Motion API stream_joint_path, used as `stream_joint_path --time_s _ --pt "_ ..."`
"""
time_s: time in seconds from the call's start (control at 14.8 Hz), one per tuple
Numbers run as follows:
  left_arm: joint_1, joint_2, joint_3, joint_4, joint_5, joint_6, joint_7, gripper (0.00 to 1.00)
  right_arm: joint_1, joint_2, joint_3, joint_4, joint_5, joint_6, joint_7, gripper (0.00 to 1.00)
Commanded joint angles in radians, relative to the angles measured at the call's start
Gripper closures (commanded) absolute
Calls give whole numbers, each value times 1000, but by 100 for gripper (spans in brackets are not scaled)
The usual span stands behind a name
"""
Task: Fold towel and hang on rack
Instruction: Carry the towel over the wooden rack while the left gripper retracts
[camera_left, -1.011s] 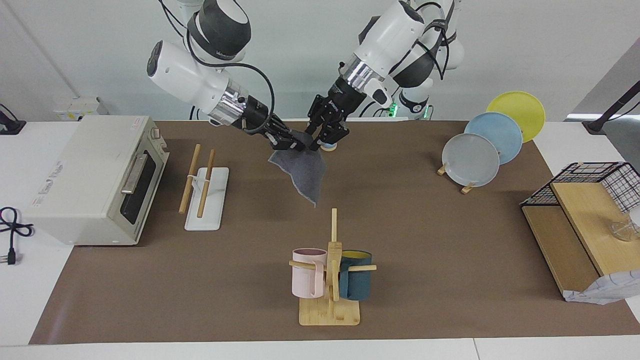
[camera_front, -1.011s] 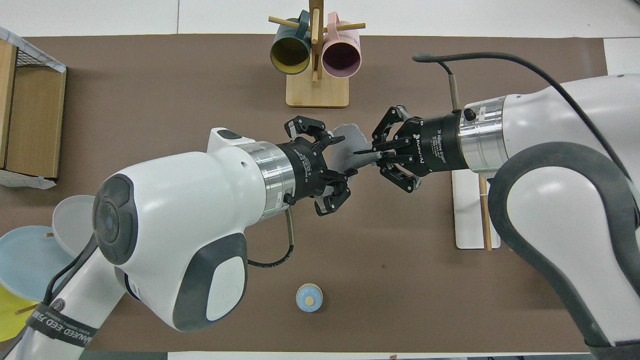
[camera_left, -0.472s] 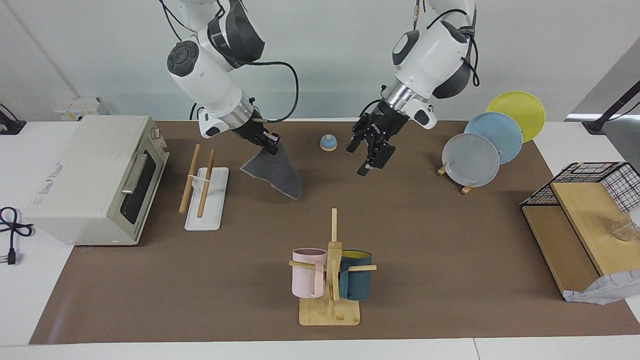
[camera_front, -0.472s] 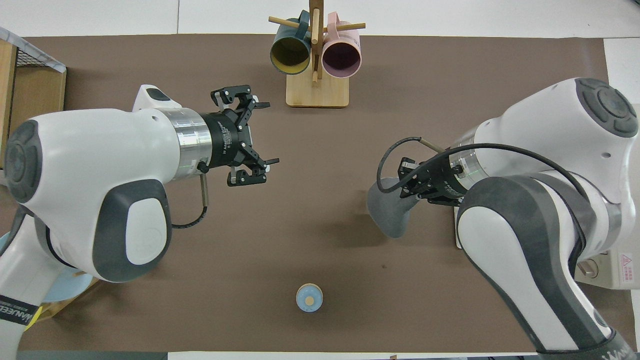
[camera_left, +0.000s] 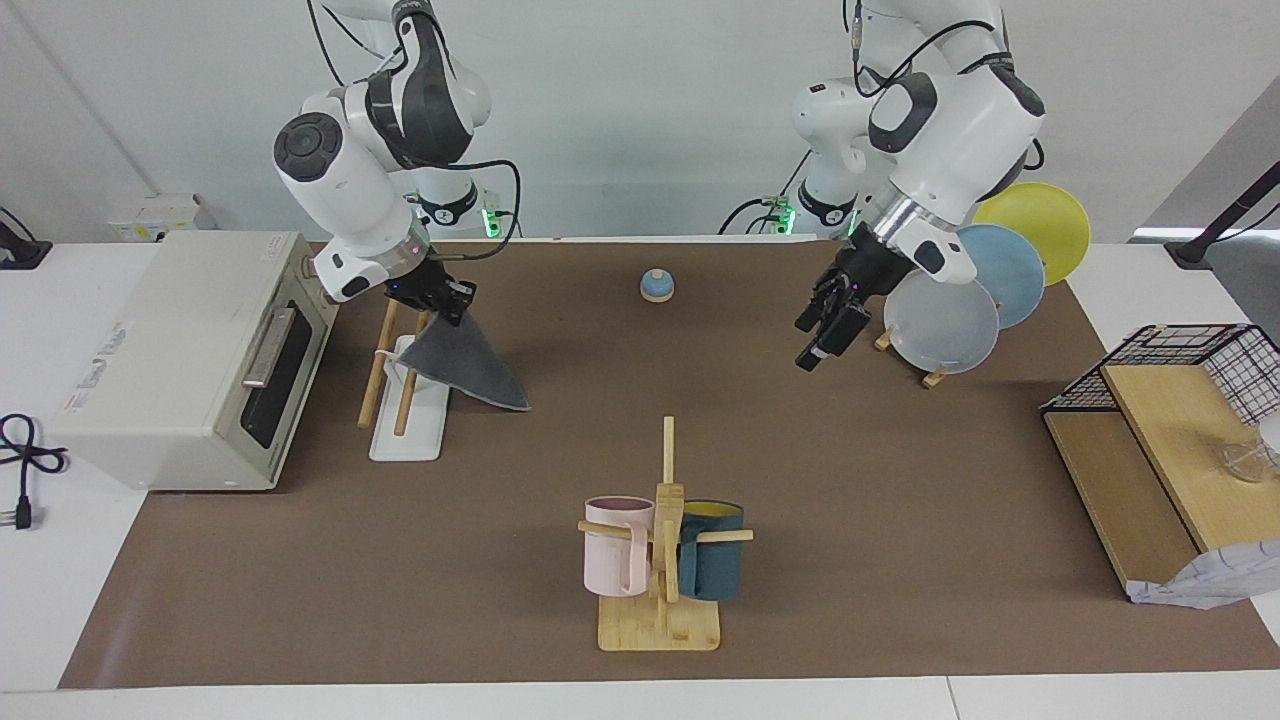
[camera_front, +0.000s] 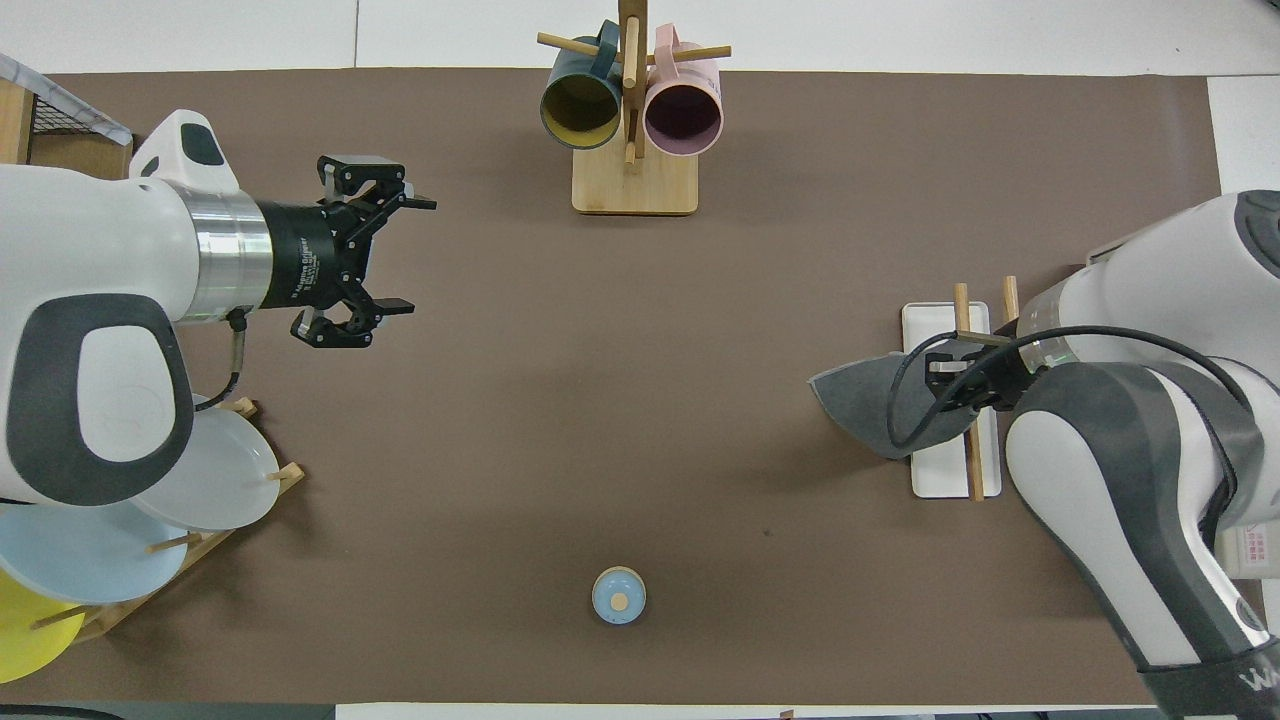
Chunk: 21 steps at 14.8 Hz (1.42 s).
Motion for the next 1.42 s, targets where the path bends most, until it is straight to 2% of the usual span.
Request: stream_joint_path --time_s 0.0,0.13,0.34,0.47,0.61,0.74,0.88,1.01,1.15,1.35 --pt "54 -26 -2 1 58 -60 189 0 -77 -32 11 -34 -67 13 -120 100" --pt "65 -20 -2 22 184 -98 276 0 -88 -31 9 -33 -116 14 -178 100" --pt "87 -17 -1 31 262 -117 420 0 -90 -29 11 -27 -199 13 -241 100" --pt "113 0 -1 80 355 -184 560 0 -123 -28 9 -26 -222 19 -305 100" --pt "123 35 10 168 377 -283 689 0 -159 -28 9 -34 -224 40 -351 100" --pt "79 80 59 261 473 -392 782 0 -193 -28 9 -40 -224 45 -394 100" --pt "-34 77 166 292 514 -465 868 0 -193 -34 9 -54 -224 45 -394 100" --pt "-102 51 252 292 514 -527 947 0 -203 -35 9 -71 -224 66 -411 100" --pt "-136 23 294 276 512 -563 1017 0 -216 -37 9 -86 -224 79 -418 100" --pt "-162 -13 325 230 511 -589 1024 0 -220 -46 9 -102 -222 80 -419 100"
